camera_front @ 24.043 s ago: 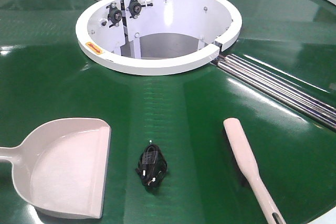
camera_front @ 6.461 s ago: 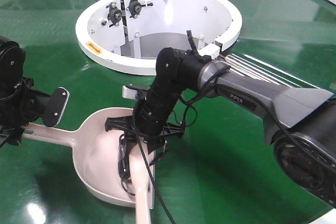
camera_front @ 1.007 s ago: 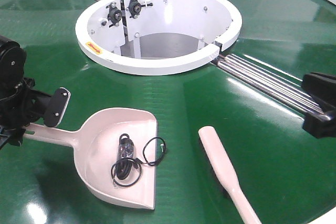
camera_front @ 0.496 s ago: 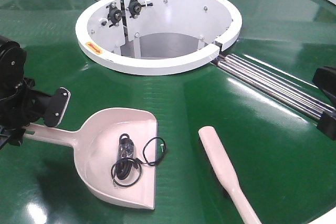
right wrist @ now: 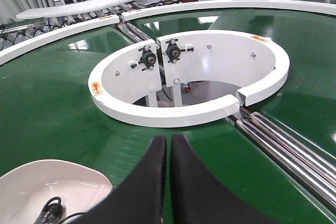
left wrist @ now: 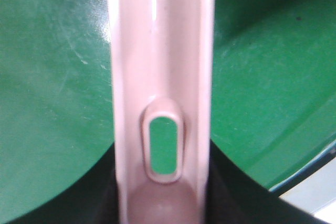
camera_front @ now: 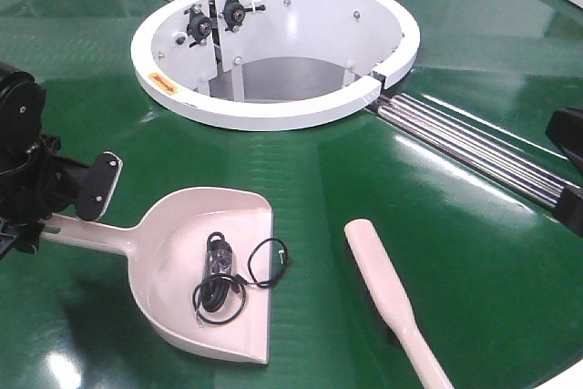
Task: Clean and inspect green conveyor with broom and dustpan
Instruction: 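Open the left gripper off the dustpan handle and lift away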
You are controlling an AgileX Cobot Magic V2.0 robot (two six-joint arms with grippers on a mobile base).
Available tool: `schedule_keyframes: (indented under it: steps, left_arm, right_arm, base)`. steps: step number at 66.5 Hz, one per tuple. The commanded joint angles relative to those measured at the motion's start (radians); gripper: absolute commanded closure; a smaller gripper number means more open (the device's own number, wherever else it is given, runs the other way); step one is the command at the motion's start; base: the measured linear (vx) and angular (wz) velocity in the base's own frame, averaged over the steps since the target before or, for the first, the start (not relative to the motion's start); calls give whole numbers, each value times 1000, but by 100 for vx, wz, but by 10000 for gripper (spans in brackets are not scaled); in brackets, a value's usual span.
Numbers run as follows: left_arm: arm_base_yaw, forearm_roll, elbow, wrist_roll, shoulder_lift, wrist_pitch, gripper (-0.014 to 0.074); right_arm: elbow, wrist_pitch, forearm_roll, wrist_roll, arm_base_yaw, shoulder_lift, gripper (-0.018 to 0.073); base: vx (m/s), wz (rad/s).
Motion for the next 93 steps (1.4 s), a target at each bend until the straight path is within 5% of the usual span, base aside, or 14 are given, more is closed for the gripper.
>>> schedule_keyframes:
  steps: [1,26,39,68,80,93]
  left_arm:
    - [-8,-5,-24,8,-36,6,619]
    - [-8,-8,-24,8,-36,-26,619]
    - [-8,-101,-24,8,-36,-42,619]
    - [-8,-101,-24,5,-36,5,584]
    - [-8,-101,-24,-1,-37,18,510]
    - [-8,-102,-24,-32,-39,9,336]
  right_arm:
    - [-26,-75,5,-1,0,-3,569]
    - [-26,-75,5,-1,0,-3,569]
    - [-26,-75,5,-1,0,-3,569]
    - [-26,-73,5,0,0,-3,569]
    - [-26,-66,5,0,0,-3,569]
    - [-26,-55,5,0,0,-3,569]
  base:
    - [0,0]
    - [0,0]
    - [0,0]
    - [0,0]
    - [0,0]
    - [0,0]
